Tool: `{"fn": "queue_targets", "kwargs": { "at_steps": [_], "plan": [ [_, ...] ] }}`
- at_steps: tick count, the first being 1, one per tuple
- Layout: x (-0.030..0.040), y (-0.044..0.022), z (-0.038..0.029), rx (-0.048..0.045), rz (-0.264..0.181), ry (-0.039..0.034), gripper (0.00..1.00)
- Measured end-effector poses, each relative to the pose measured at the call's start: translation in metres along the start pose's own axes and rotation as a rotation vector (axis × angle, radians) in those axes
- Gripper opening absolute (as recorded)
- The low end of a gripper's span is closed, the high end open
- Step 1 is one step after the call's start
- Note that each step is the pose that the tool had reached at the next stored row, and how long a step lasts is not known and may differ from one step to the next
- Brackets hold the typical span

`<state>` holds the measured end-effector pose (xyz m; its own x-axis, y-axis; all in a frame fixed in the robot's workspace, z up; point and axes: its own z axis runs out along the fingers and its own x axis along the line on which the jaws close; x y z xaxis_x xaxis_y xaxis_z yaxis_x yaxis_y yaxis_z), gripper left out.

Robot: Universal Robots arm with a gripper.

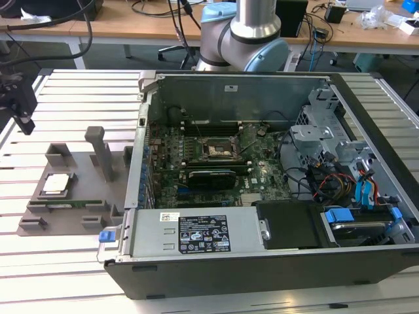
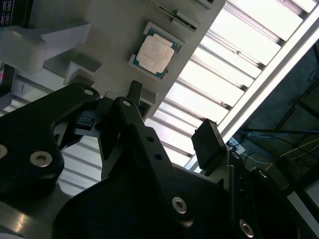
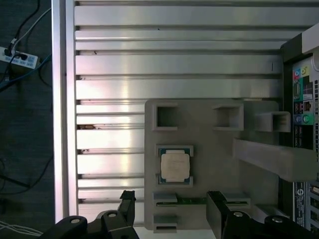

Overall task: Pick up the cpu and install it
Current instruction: 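Pick up the cpu and move it towards the insertion slot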

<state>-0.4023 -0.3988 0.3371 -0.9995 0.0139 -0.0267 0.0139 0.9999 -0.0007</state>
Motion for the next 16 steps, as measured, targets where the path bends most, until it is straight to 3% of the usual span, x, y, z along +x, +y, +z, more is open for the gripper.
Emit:
{"fn": "queue_targets", "kwargs": {
  "at_steps": [16],
  "plan": [
    [0.0003,0.0,0.0086,0.0,0.0,0.0001,0.68]
  ]
}}
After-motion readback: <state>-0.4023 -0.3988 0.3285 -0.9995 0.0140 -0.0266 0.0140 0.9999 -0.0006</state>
